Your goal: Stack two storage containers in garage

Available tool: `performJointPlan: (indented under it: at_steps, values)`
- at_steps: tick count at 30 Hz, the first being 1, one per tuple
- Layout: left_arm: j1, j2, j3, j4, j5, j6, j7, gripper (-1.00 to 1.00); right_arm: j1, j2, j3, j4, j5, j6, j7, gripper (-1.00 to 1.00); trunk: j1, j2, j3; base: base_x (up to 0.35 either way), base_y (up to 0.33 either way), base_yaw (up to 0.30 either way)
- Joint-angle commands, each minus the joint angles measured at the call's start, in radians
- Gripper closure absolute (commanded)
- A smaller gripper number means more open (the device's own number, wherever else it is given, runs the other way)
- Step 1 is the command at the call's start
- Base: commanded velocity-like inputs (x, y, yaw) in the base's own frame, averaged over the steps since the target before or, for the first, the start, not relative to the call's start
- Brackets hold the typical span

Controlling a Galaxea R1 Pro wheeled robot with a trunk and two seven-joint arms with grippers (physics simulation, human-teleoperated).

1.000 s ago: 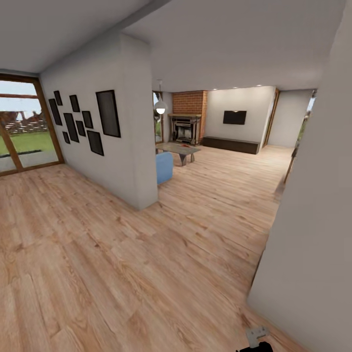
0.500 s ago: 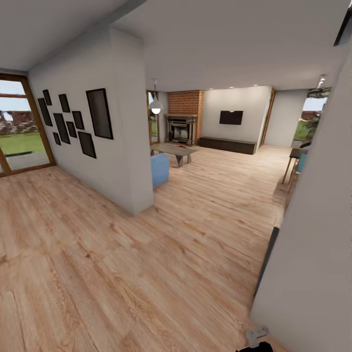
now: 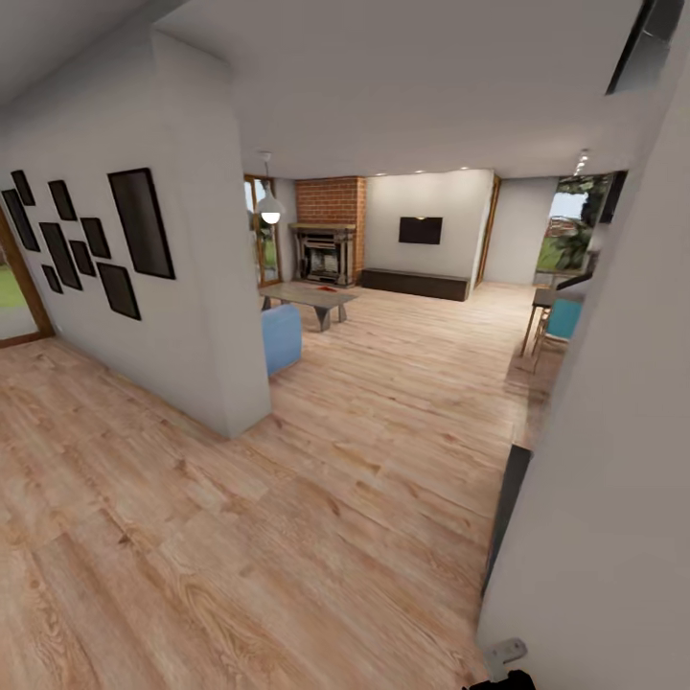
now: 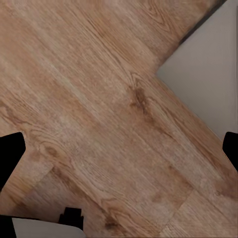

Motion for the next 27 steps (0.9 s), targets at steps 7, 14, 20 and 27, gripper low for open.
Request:
performJointPlan:
  at_steps: [7,14,20,27]
  values:
    - [-0.001,0.002,0.000,0.001,0.003,-0.003,0.002,-1.00,-0.002,0.000,0.007,0.003,0.005,-0.005,-0.003,-1.00,0.001,-0.002,-0.002,0.328,0.040,-0.006]
    - [-0.001,0.002,-0.001,0.001,0.004,-0.003,0.001,-1.00,-0.002,0.000,0.007,0.003,0.005,-0.005,-0.003,-1.00,0.001,-0.002,-0.002,0.328,0.018,0.000]
    - [-0.001,0.006,-0.001,0.001,0.004,-0.003,-0.001,-1.00,-0.002,0.000,0.007,0.003,0.005,-0.005,-0.003,-1.00,0.001,-0.002,-0.002,0.328,0.008,0.000]
    - [-0.001,0.005,0.000,0.001,0.004,-0.003,-0.001,-1.00,-0.002,0.000,0.007,0.003,0.005,-0.005,-0.003,-1.00,0.001,-0.002,-0.002,0.326,0.111,0.000]
